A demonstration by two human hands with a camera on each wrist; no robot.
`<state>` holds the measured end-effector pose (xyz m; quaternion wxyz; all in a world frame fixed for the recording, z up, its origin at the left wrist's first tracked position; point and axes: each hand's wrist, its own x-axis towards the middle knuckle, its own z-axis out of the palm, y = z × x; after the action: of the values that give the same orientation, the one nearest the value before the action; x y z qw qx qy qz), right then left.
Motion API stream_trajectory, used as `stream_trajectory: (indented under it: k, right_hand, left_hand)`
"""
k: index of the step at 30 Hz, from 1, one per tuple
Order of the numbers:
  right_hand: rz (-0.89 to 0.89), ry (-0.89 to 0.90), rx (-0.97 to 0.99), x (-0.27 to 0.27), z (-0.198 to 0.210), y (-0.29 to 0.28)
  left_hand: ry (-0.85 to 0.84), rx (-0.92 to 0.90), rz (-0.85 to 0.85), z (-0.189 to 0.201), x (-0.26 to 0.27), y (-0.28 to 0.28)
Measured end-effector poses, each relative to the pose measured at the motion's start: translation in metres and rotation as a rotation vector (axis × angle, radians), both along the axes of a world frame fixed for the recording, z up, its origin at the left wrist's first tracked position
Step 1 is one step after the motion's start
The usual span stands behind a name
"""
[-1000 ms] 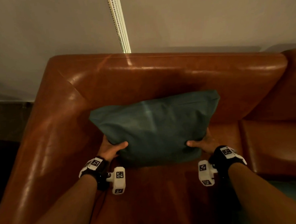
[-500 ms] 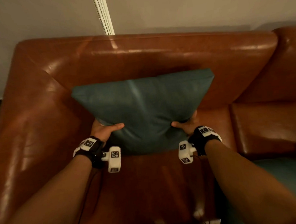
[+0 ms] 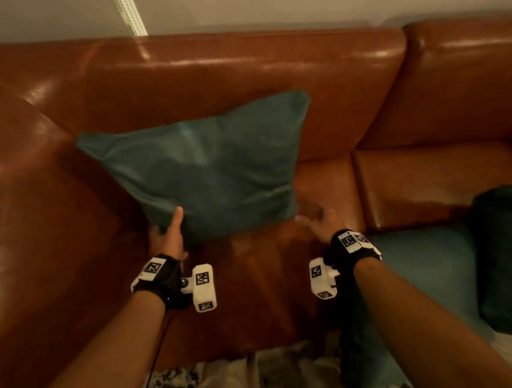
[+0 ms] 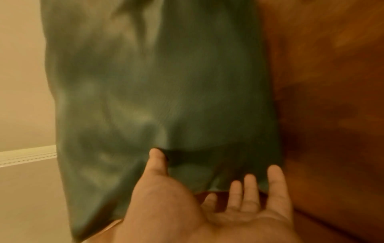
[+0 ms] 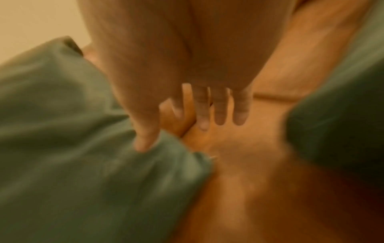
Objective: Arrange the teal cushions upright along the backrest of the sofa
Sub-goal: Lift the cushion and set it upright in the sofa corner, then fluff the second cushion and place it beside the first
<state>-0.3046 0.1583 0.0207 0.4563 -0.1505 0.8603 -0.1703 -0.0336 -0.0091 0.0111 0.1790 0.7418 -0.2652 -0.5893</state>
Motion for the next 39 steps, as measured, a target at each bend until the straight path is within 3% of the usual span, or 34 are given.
stream_trajectory:
  k: [2,7,12,18,20,24,26,29,34,39]
  right_hand:
    - [0.091,-0.005,0.134,-0.016,0.002,0.042]
    - [0.412,0.185,0.376,-0.068,0.005,0.125]
    - [0.592,0.199,0.366,-0.105,-0.01,0.175]
    - [0.648,0.226,0.105,-0.127,-0.015,0.194]
    - [0.579,0.248,0.004,-0.136,-0.004,0.197]
    - [0.226,0.342,-0.355,-0.178,0.037,0.201]
    - [0.152,0.326,-0.536,-0.208,0.059,0.197]
    - [0.01,0.219,-0.718,-0.239,0.077,0.195]
    - [-0.147,0.15,-0.74,-0.265,0.09,0.185]
    - [-0.202,0.119,-0.719,-0.302,0.132,0.171]
  left_hand:
    - [0.02,0.09,-0.053,-0.002,-0.015,0.042]
    - [0.09,0.21,-0.305,-0.005,-0.07,0.134]
    - [0.083,0.179,-0.501,-0.014,-0.136,0.203]
    - [0.005,0.149,-0.587,-0.025,-0.198,0.274]
    - [-0.015,0.123,-0.613,-0.015,-0.207,0.293]
    - [0.084,0.007,-0.741,0.018,-0.201,0.31]
    - [0.004,-0.177,-0.829,0.04,-0.204,0.295]
    - [-0.015,-0.264,-0.99,0.076,-0.23,0.25]
    - [-0.183,-0.374,-1.187,0.103,-0.277,0.215]
    - [-0.343,-0.54,-1.369,0.146,-0.332,0.173]
